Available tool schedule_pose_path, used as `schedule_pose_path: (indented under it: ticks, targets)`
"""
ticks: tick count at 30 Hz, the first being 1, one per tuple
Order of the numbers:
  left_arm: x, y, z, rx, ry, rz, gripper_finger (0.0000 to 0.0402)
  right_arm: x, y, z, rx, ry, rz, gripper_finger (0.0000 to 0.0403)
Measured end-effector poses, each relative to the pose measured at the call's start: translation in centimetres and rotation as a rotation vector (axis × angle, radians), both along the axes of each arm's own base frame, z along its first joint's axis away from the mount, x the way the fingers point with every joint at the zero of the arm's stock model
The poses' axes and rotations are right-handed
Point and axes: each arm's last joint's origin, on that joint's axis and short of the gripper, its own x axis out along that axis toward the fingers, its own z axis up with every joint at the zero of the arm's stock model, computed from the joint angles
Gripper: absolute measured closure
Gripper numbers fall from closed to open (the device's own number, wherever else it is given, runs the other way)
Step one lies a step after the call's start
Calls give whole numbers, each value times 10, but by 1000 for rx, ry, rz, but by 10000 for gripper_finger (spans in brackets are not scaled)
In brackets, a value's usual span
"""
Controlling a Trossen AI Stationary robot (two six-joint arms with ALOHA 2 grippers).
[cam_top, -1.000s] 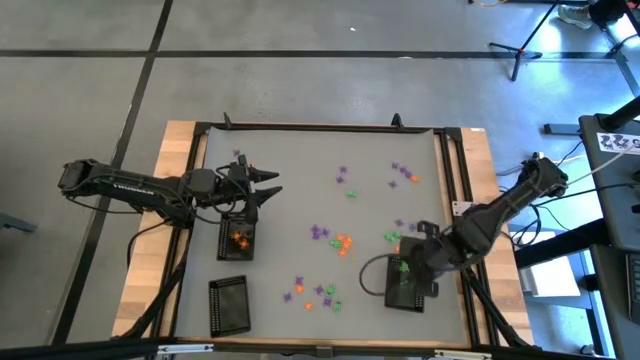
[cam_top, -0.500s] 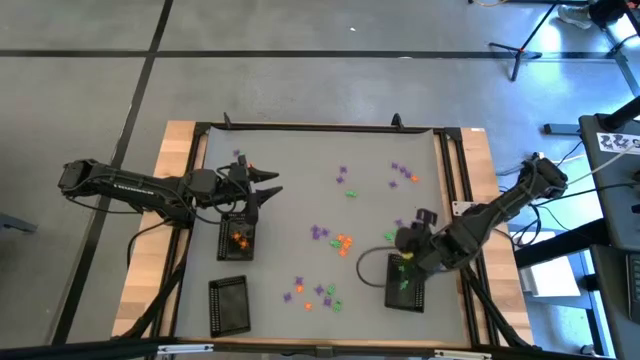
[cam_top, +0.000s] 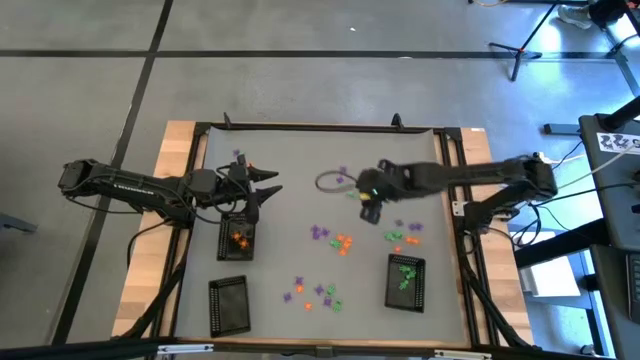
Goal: Sort Halloween decoration
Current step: Put the green skeleton toy into the bottom right black basket
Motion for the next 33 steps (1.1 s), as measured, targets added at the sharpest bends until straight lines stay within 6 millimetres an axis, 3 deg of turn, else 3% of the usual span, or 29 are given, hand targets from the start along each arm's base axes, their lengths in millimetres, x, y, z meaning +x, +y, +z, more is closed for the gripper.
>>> schedule_pose_path:
  ticks: [7,14,18,21,27,29,33]
  targets:
    - [0,0,-2,1,21,0,208,29,-49,-57,79,115,25,197]
    - [0,0,-2,1,22,0,208,48,-69,-114,60,198,51,197]
    - [0,0,-2,1,25,0,208,51,-73,-126,60,223,34,205]
    - [0,0,-2,1,26,1,208,50,-71,-126,69,231,48,245]
    - [0,0,-2,4,27,2,208,45,-62,-107,84,206,75,376]
    - [0,0,-2,4,27,2,208,40,-59,-92,83,207,73,387]
    - [0,0,-2,4,27,2,208,25,-45,-53,104,174,45,355]
